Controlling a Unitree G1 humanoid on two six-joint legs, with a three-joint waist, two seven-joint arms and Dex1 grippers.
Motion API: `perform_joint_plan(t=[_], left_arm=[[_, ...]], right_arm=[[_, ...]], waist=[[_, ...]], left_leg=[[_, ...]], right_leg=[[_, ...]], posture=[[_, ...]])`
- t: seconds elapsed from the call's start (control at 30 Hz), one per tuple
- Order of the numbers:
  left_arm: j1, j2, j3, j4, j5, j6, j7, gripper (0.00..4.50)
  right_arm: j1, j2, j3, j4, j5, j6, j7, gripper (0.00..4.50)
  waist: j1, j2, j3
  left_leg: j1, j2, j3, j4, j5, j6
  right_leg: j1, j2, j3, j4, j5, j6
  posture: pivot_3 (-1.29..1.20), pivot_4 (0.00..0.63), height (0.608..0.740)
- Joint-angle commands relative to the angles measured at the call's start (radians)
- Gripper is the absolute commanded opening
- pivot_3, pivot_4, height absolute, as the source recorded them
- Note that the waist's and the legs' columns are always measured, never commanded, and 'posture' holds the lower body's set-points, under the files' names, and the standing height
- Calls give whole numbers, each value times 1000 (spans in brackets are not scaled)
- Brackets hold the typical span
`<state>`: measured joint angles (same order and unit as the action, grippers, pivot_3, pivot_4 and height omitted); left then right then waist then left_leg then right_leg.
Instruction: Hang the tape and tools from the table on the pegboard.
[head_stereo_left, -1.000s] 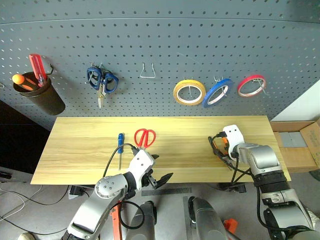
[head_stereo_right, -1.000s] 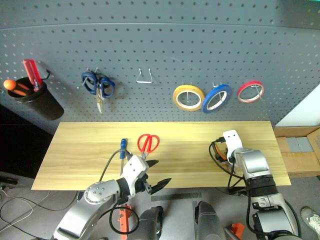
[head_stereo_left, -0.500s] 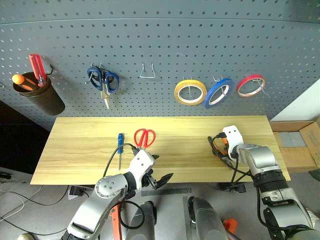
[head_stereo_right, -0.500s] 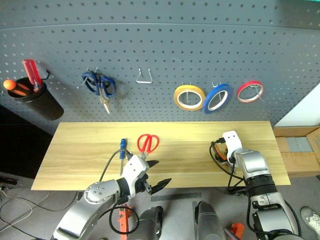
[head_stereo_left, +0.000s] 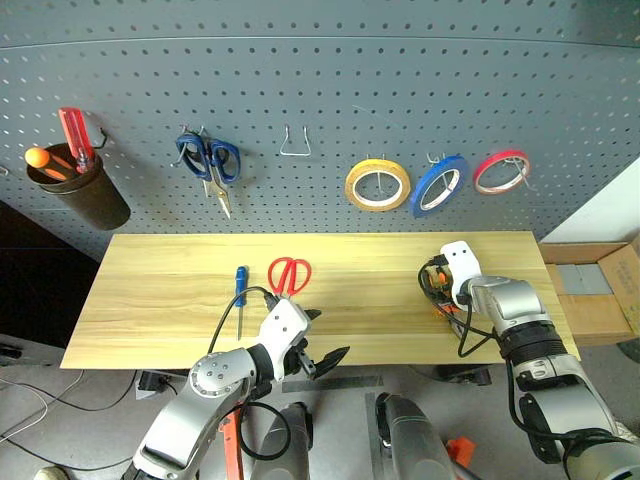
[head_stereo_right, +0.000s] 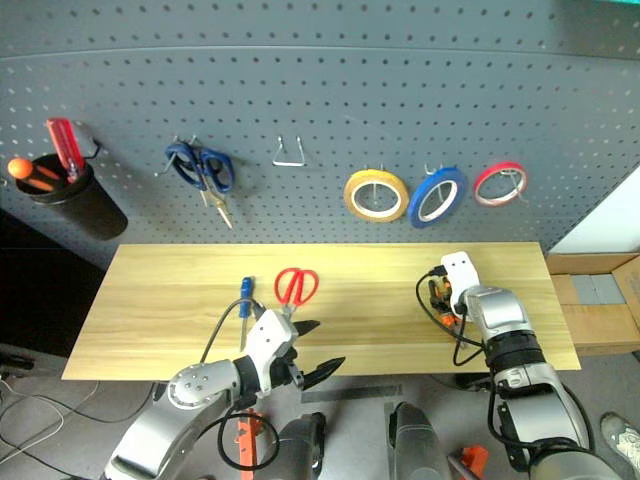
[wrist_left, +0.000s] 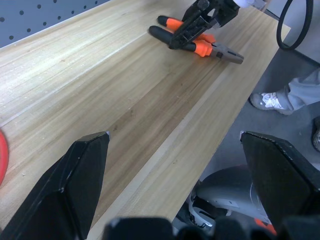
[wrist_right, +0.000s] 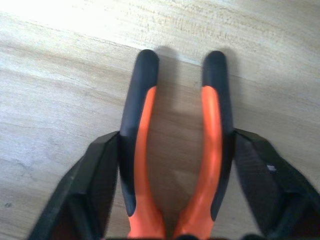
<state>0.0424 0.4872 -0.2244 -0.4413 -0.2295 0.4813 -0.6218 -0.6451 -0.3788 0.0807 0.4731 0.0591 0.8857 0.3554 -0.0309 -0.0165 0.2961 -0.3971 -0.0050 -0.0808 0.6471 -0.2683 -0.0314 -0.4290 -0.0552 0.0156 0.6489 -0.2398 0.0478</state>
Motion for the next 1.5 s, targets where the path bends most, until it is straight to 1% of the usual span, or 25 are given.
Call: perform_joint_plan(t=[0.03, 0.13, 0.23, 0.37, 0.43, 0.5, 0.57, 0.63, 0.67, 0.77, 0.8, 0.9, 0.93, 0.97, 1.0, 1.03, 1.1, 1.17, 1.2, 1.27, 1.3, 1.4, 1.5], left_arm=[[12, -1, 11, -48, -12, -6, 0, 4500], [12, 0, 12, -48, -13, -7, 0, 4500], [17, -1, 16, -54, -17, -7, 0, 4500], [100, 18, 24, -150, -44, 11, -3, 4500], [166, 16, 57, -228, -81, 36, 15, 4500], [223, 9, 91, -296, -120, 67, 38, 4500], [289, 14, 127, -361, -147, 83, 53, 4500], [351, 19, 172, -431, -163, 90, 77, 4500], [369, 9, 196, -459, -173, 96, 97, 4500], [379, -19, 261, -542, -199, 122, 171, 4500], [365, -27, 277, -558, -199, 128, 194, 4500], [272, -76, 321, -573, -197, 159, 298, 4500], [238, -96, 326, -573, -193, 170, 333, 4500], [209, -106, 324, -565, -180, 173, 355, 4500], [176, -115, 317, -557, -159, 175, 380, 4500], [137, -126, 312, -544, -142, 176, 407, 4500], [69, -136, 313, -513, -113, 174, 445, 4500], [2, -131, 320, -452, -86, 155, 451, 4500], [-38, -113, 313, -403, -67, 133, 436, 4500], [-102, -104, 313, -319, -54, 102, 415, 4500], [-133, -101, 314, -274, -49, 87, 408, 4500], [-223, -93, 295, -117, -35, 48, 363, 4500], [-298, -113, 245, 60, 16, -33, 344, 4500]], right_arm=[[32, 9, 6, -13, -2, 26, 9, 2743], [40, 3, 22, -31, -7, 19, 24, 2743], [62, -30, 94, -89, -24, -36, 106, 2743], [139, -107, 187, -295, -31, -150, 248, 2743], [183, -129, 188, -435, -17, -218, 289, 2743], [210, -127, 173, -550, 2, -231, 299, 2743], [212, -82, 148, -641, 37, -214, 284, 2743], [186, -9, 121, -709, 77, -204, 250, 2743], [166, 34, 106, -728, 96, -195, 231, 2743], [74, 168, 71, -767, 139, -170, 158, 2743], [39, 211, 58, -771, 150, -164, 130, 2743], [-66, 317, 14, -756, 170, -140, 42, 2743], [-100, 343, 0, -747, 174, -118, 13, 2743], [-128, 363, -8, -730, 174, -111, -9, 2743], [-164, 388, -23, -713, 178, -115, -35, 2743], [-216, 415, -46, -692, 183, -133, -67, 2743], [-305, 451, -85, -651, 190, -177, -112, 2743], [-379, 455, -99, -579, 168, -267, -132, 2743], [-410, 447, -84, -521, 138, -327, -133, 2743], [-450, 447, -77, -425, 115, -411, -145, 2743], [-465, 450, -80, -379, 109, -452, -153, 2743], [-502, 450, -87, -225, 77, -606, -178, 2743], [-521, 453, -95, -61, 45, -778, -216, 2743]], waist=[[0, 0, 0], [0, 0, 0], [0, 0, 0], [-1, 0, 0], [-2, 0, 0], [-1, 0, 0], [1, 0, -2], [2, -2, -4], [3, -2, -5], [15, -3, -11], [22, -4, -15], [50, -5, -46], [58, -6, -57], [65, -7, -68], [71, -11, -82], [76, -13, -93], [84, -14, -116], [87, -14, -134], [88, -12, -143], [86, -12, -159], [84, -13, -163], [81, -13, -171], [80, -13, -172]], left_leg=[[0, 0, 0, 0, 0, 0], [0, 0, 0, 0, 0, 0], [0, 0, 0, 0, 0, 0], [0, 0, 0, -1, 0, 0], [-1, 0, 0, -1, 0, 0], [-3, 1, 0, -1, 0, 0], [-3, 1, 0, -1, 0, -1], [-3, 1, -1, -1, 1, -3], [-3, 2, -1, -1, 2, -4], [-3, 1, -2, -1, 6, -11], [-3, 1, -3, -1, 7, -13], [-4, 0, -3, -2, 9, -17], [-4, 0, -3, -2, 11, -20], [-5, 0, -3, -2, 11, -21], [-4, 0, -3, -2, 12, -21], [-4, 0, -3, -2, 12, -21], [-3, 0, -2, -2, 12, -22], [-3, 0, -1, -2, 13, -23], [-2, 0, -1, -2, 13, -24], [7, 0, -1, -4, 13, -23], [15, 0, -1, -5, 11, -19], [26, 0, -1, -5, 10, -19], [31, 0, -1, -6, 11, -18]], right_leg=[[0, 0, 0, 0, 0, 0], [0, 0, 0, 0, 0, 0], [0, 0, 0, 0, 0, 0], [0, 0, -1, -1, 0, 0], [-1, 0, 0, -1, 0, 0], [-3, 0, 0, -1, 0, 0], [-5, 0, 0, 0, 0, 0], [-5, 0, 0, 0, 0, 0], [-5, 1, 0, 0, 0, 0], [-4, 0, -1, 1, 1, 1], [-4, 0, -1, 1, 2, 1], [-5, 0, -2, 1, 3, 0], [-5, 0, -2, 0, 3, 0], [-5, 0, -2, 0, 3, 0], [-5, 0, -3, 0, 5, 0], [-5, 0, -3, 0, 5, -1], [-5, 1, -2, -1, 6, -1], [-4, 2, -2, -1, 9, -1], [-3, 2, -2, -2, 9, -1], [6, 3, -3, -3, 9, -1], [13, 3, -3, -3, 9, -1], [24, 4, -3, -5, 8, -1], [27, 4, -1, -4, 8, -2]], posture=[[64, 324, 740], [63, 323, 740], [66, 321, 740], [73, 300, 740], [83, 281, 740], [92, 268, 740], [107, 242, 740], [123, 226, 740], [140, 206, 740], [165, 168, 740], [180, 142, 740], [188, 100, 740], [188, 100, 740], [193, 81, 740], [198, 71, 740], [199, 46, 740], [197, 31, 740], [188, 26, 740], [181, 22, 740], [179, 18, 740], [178, 18, 740], [171, 24, 740], [170, 40, 740]])
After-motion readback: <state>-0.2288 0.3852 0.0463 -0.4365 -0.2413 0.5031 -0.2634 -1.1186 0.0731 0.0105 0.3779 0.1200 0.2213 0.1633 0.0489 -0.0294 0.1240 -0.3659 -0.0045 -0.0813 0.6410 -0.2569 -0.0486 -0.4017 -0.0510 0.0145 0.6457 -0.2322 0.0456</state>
